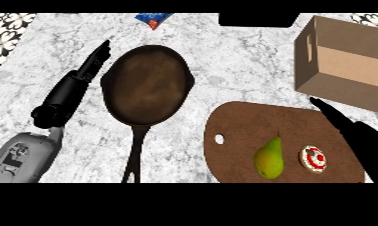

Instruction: Pick the pear from the cutting board and place it in the cardboard box

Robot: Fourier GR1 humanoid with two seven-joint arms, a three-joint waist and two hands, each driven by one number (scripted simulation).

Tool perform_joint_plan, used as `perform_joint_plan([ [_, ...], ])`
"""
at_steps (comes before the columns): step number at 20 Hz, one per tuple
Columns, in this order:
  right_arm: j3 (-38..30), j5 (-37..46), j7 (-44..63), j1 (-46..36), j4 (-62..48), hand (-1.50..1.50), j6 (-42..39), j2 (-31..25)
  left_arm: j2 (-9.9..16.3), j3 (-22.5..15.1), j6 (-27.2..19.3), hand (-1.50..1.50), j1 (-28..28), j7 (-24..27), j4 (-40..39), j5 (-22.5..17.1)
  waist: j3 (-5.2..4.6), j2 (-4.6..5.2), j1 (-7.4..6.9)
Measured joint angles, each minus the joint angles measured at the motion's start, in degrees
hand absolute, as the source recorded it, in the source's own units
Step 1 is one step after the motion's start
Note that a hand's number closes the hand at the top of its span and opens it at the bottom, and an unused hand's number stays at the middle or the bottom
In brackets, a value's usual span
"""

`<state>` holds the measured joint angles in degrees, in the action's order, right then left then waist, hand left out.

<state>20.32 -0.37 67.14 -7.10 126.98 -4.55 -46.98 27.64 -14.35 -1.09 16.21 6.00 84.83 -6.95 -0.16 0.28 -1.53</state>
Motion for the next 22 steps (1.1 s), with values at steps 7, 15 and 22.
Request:
perform_joint_plan([
  [7,5.4,3.9,1.3,-4.9,-6.3,-1.5,0.0,3.2,-0.3,0.9,0.7,0.0,-1.1,0.2,0.4,0.9,0.03,-0.18,0.5],
  [15,8.2,7.6,1.2,-7.4,-11.6,-1.5,-0.4,6.9,-1.0,1.9,1.1,0.0,-2.0,-1.2,2.3,1.6,0.08,-0.29,0.96],
  [22,10.7,11.7,-0.3,-5.8,-16.5,-1.5,-0.8,9.4,-1.4,2.9,1.9,0.0,-3.3,-1.5,3.4,2.2,0.11,-0.32,1.21],
])
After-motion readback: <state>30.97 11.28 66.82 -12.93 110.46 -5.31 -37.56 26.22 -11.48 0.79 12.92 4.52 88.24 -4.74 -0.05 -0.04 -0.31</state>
